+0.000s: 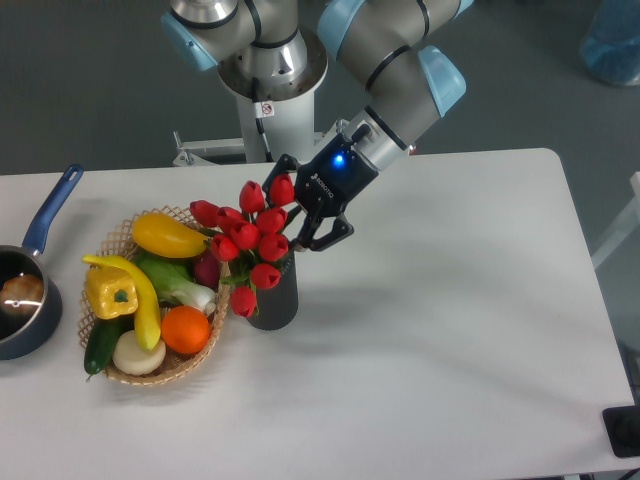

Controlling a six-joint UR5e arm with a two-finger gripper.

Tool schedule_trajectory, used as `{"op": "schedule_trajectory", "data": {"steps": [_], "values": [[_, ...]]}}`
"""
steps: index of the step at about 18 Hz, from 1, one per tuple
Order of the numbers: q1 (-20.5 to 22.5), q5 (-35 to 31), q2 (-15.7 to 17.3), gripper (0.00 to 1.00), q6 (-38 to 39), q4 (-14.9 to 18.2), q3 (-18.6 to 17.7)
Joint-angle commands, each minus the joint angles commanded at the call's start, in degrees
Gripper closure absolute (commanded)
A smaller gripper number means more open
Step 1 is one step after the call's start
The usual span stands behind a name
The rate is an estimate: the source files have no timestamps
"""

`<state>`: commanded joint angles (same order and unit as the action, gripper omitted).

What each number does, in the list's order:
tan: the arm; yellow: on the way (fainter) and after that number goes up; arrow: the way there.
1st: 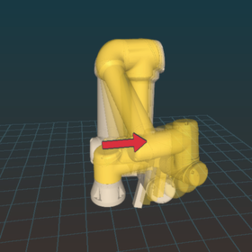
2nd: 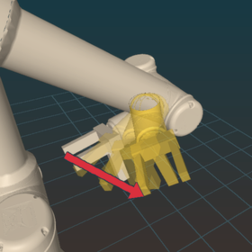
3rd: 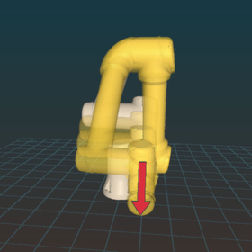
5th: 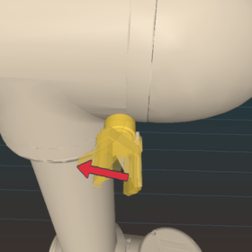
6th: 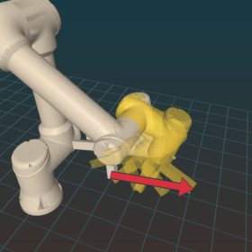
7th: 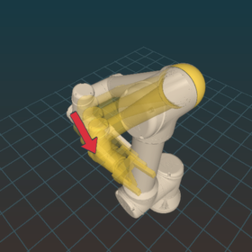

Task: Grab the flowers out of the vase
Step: 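Close the gripper around the tulip stems above the vase rim, then lift the gripped tulips straight up out of the black vase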

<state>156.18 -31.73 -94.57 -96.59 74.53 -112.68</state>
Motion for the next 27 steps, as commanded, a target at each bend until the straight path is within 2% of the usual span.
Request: {"op": "schedule_trajectory", "data": {"steps": [3, 8, 17, 24, 27], "values": [[0.17, 0.09, 0.35, 0.84, 0.09, 1.67, 0.0], [0.53, 1.49, 1.23, 0.9, 0.09, 3.95, 0.0], [1.76, 5.36, 4.92, 0.9, 0.44, 7.21, 0.26], [3.25, 5.45, 9.22, 0.9, 4.91, 11.68, 4.83], [4.04, 7.55, 10.37, 0.9, 7.72, 12.04, 6.67]]}}
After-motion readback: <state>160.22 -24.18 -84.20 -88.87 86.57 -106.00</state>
